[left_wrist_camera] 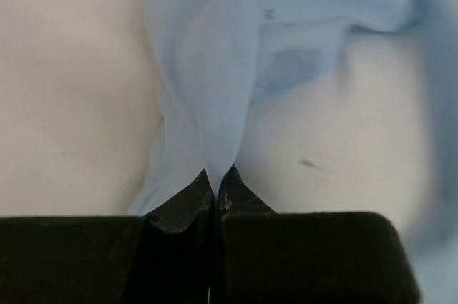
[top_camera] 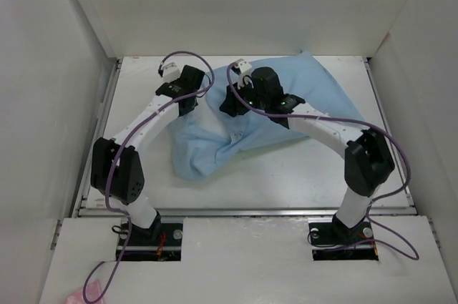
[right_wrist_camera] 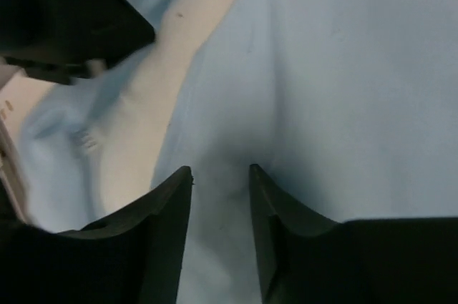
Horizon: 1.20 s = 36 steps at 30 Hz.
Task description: Put the pillow into the pillowcase
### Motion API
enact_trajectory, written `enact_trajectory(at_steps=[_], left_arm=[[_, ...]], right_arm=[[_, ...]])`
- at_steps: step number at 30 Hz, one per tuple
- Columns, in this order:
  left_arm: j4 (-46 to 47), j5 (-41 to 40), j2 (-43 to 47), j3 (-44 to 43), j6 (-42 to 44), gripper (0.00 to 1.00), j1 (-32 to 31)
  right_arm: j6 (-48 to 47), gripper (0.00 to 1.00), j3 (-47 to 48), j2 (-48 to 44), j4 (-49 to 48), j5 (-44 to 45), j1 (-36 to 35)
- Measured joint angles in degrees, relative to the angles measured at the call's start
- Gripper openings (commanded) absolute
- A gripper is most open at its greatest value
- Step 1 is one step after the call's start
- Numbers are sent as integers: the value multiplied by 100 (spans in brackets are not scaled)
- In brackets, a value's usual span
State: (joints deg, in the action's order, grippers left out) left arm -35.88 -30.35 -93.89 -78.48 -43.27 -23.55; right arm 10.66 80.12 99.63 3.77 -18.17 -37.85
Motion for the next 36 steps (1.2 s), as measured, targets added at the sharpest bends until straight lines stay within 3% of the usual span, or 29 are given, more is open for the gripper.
enact_trajectory(at_steps=[2, 9, 10, 11, 13, 14, 16, 20, 23, 25, 27, 32, 36], left_arm=[[37, 44, 72, -317, 151, 0, -160], [380, 970, 1067, -741, 946, 0, -439], [468, 1126, 1147, -741, 1029, 6, -439], [542, 1248, 1178, -741, 1095, 19, -442], [802, 1523, 1115, -804, 1165, 57, -490], [892, 1626, 1010, -890, 1182, 99, -514], [992, 1770, 669, -1102, 1163, 100, -546], [734, 1725, -439, -1777, 1034, 100, -455], [361, 1471, -841, -1781, 931, 96, -354], [164, 1252, -767, -1633, 820, 91, -299], [33, 1012, -522, -1528, 678, 78, -291], [-546, 79, 444, -1486, 131, 73, -306], [-785, -350, 837, -1486, -101, 61, -190]], right_arm=[[7, 35, 74, 358, -103, 61, 0], [153, 33, 291, 1161, -555, 251, 17], [177, 33, 297, 1161, -636, 269, 17], [201, 33, 297, 1145, -713, 275, 17], [269, 37, 247, 1106, -898, 273, 13], [289, 40, 177, 1073, -984, 269, 7], [337, 47, -11, 927, -1088, 184, 2], [446, 50, -402, 361, -1029, -173, 127], [457, 51, -597, -214, -837, -236, 236], [452, 51, -608, -560, -704, -208, 295], [435, 51, -608, -846, -660, -122, 299], [417, 51, -610, -1143, -584, 138, 293], [413, 51, -713, -1121, -389, 398, 295]])
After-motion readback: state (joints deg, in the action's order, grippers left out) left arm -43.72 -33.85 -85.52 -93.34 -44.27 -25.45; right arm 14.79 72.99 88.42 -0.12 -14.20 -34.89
